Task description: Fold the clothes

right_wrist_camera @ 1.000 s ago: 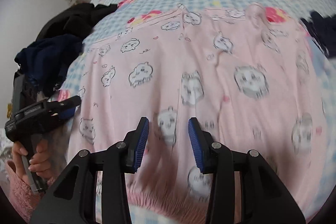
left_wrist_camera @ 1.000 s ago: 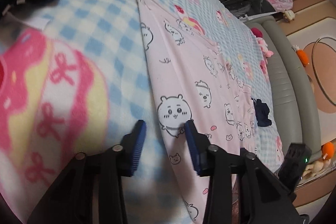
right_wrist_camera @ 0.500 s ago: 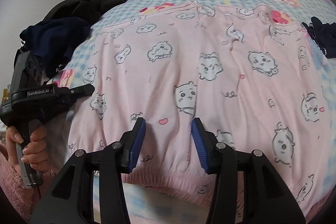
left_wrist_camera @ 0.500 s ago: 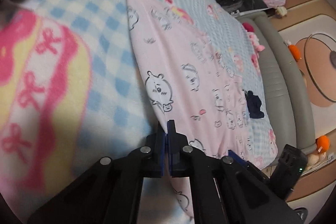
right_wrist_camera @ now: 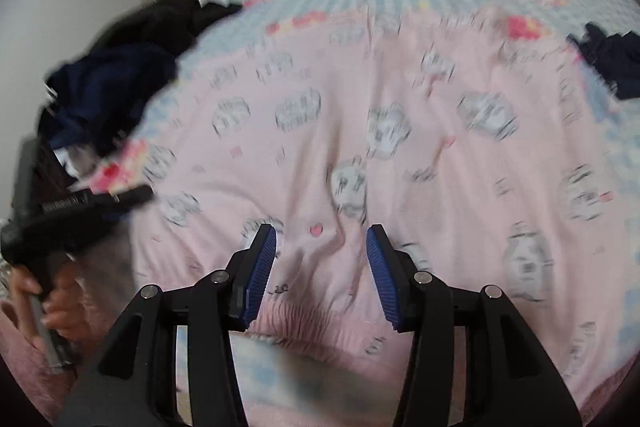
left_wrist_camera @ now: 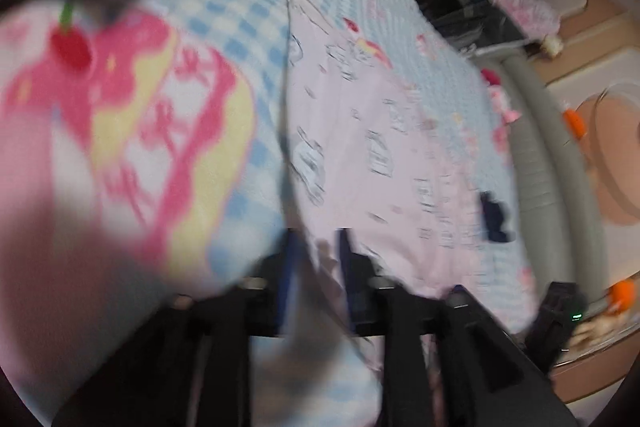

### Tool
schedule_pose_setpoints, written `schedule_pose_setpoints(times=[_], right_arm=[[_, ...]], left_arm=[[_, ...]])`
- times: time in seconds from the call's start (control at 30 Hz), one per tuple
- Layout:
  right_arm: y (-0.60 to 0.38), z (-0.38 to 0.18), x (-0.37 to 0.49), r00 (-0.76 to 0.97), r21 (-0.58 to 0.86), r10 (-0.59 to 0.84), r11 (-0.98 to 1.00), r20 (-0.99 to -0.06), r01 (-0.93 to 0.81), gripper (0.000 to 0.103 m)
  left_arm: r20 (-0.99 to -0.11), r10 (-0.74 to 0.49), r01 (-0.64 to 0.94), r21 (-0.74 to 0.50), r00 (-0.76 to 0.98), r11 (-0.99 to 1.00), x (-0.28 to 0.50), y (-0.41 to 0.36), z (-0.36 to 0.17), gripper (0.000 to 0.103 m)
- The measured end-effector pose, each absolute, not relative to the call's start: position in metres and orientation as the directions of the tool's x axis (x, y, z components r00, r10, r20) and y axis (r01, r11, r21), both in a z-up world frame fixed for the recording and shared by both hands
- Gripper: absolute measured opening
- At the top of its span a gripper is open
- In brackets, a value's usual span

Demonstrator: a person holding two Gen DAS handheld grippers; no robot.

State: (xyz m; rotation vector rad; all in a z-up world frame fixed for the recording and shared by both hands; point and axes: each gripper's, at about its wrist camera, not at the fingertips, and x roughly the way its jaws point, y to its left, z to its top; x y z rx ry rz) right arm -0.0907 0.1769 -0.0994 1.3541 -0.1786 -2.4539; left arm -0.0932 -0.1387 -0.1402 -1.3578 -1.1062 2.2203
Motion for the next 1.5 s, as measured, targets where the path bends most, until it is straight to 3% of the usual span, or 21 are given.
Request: schedule_pose_setpoints(times=[0.1, 0.23, 0.3, 0.4, 0.67, 0.73, 0.9, 1.03, 1.2, 1.3, 1.37, 1.43, 1.5], right_arm=[[0.188, -0.093, -0.083, -0.506, 0.264, -0.344, -0.938, -0.791, 0.225, 0.054], [0.184, -0.110, -0.081, -0.464, 0.298, -0.376, -0.925, -0.802, 0.236, 0.054], [0.171, -0.114, -0.080, -0.458, 0.314, -0.408, -0.910, -0.790, 0.270, 0.054], [0.153, -0.125, -0.081, -0.438, 0.260, -0.381, -0.914, -0.814, 0.311, 0.054], [0.163, -0.132, -0.073, -0.415, 0.279, -0.383, -0.915, -0.825, 0.291, 0.054], [0.167, -0.137, -0.074, -0.397, 0.298, -0.391, -0.913, -0.830, 0.277, 0.054], [0.170, -0.126, -0.073, -0.419, 0.314, -0.408, -0.908, -0.811, 0.277, 0.054], [0.173, -0.100, -0.076, -0.470, 0.332, -0.437, -0.897, -0.767, 0.292, 0.054], [0.152, -0.092, -0.106, -0.465, 0.298, -0.425, -0.898, -0.777, 0.323, 0.054], [0.134, -0.101, -0.126, -0.450, 0.304, -0.428, -0.896, -0.784, 0.324, 0.054], [0.123, -0.108, -0.137, -0.438, 0.301, -0.423, -0.898, -0.793, 0.322, 0.054], [0.116, -0.122, -0.141, -0.419, 0.279, -0.397, -0.907, -0.817, 0.315, 0.054], [0.110, -0.131, -0.141, -0.416, 0.243, -0.368, -0.915, -0.832, 0.322, 0.054]], left_arm=[[-0.577, 0.664, 0.127, -0.792, -0.476, -0.597, -0.079, -0.125, -0.147, 0.038], [-0.617, 0.651, 0.105, -0.756, -0.442, -0.646, -0.085, -0.106, -0.151, 0.035], [-0.629, 0.638, 0.104, -0.743, -0.444, -0.661, -0.085, -0.104, -0.151, 0.019], [-0.673, 0.583, 0.088, -0.685, -0.455, -0.723, -0.080, -0.103, -0.145, 0.005], [-0.738, 0.487, 0.086, -0.586, -0.468, -0.805, -0.059, -0.110, -0.139, 0.002], [-0.735, 0.504, 0.116, -0.609, -0.453, -0.785, -0.060, -0.116, -0.146, 0.002], [-0.654, 0.567, 0.122, -0.702, -0.501, -0.701, -0.059, -0.133, -0.140, 0.011], [-0.697, 0.497, 0.123, -0.635, -0.516, -0.763, -0.079, -0.140, -0.127, 0.012], [-0.740, 0.453, 0.143, -0.585, -0.498, -0.799, -0.128, -0.148, -0.129, 0.020], [-0.709, 0.527, 0.119, -0.642, -0.468, -0.758, -0.153, -0.153, -0.140, 0.027], [-0.681, 0.568, 0.100, -0.677, -0.462, -0.729, -0.160, -0.155, -0.147, 0.027], [-0.687, 0.554, 0.109, -0.668, -0.470, -0.736, -0.158, -0.157, -0.146, 0.013], [-0.693, 0.540, 0.118, -0.660, -0.478, -0.742, -0.157, -0.160, -0.145, 0.006]])
